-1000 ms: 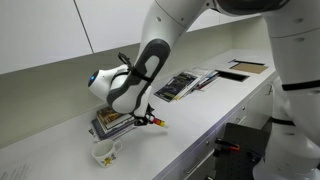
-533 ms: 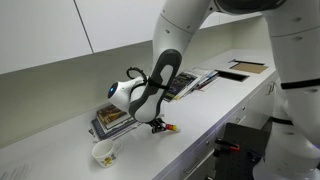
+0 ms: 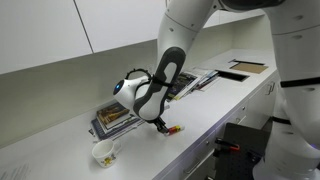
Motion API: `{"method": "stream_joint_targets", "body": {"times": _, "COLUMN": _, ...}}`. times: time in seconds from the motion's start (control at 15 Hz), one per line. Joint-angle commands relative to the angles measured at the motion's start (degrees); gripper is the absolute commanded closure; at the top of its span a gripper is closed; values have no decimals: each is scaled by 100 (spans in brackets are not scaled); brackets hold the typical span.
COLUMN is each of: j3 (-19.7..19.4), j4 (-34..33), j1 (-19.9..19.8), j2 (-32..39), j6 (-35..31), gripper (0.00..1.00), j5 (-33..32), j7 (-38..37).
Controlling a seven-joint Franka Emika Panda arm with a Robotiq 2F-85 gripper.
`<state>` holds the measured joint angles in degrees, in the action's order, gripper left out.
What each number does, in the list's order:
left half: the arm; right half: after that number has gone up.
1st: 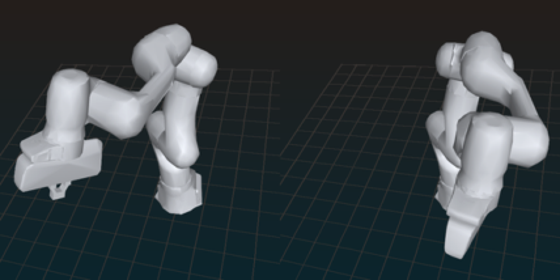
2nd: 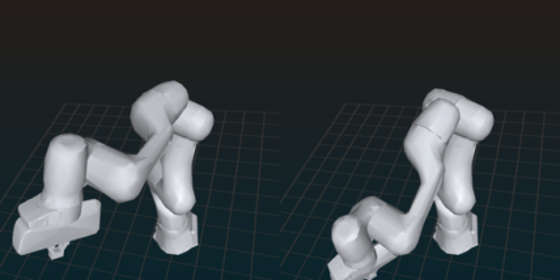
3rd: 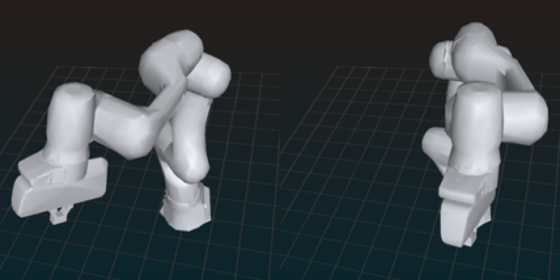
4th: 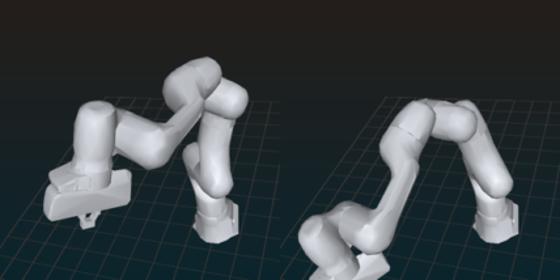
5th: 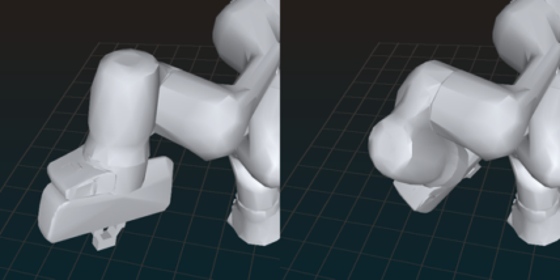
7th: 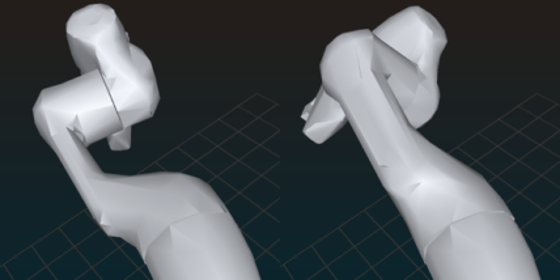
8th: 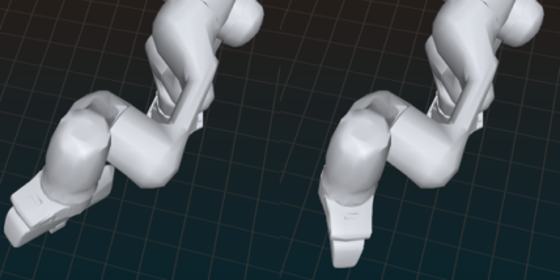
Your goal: Remove the object from the white mug and put on the counter
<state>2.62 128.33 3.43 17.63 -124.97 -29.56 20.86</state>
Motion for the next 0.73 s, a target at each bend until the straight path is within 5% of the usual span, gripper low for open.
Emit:
{"method": "stream_joint_targets", "body": {"times": 0.0, "j3": 67, "j4": 302, "j1": -77, "j2": -496, "j6": -619, "gripper": 12, "j5": 145, "j7": -130}}
{"method": "stream_joint_targets", "body": {"times": 0.13, "j3": 98, "j4": 470, "j1": -63, "j2": -909, "j6": -890, "gripper": 1, "j5": 474, "j7": -348}}
{"method": "stream_joint_targets", "body": {"times": 0.67, "j3": 298, "j4": 654, "j1": 180, "j2": -2287, "j6": -511, "gripper": 0, "j5": 1052, "j7": -2467}}
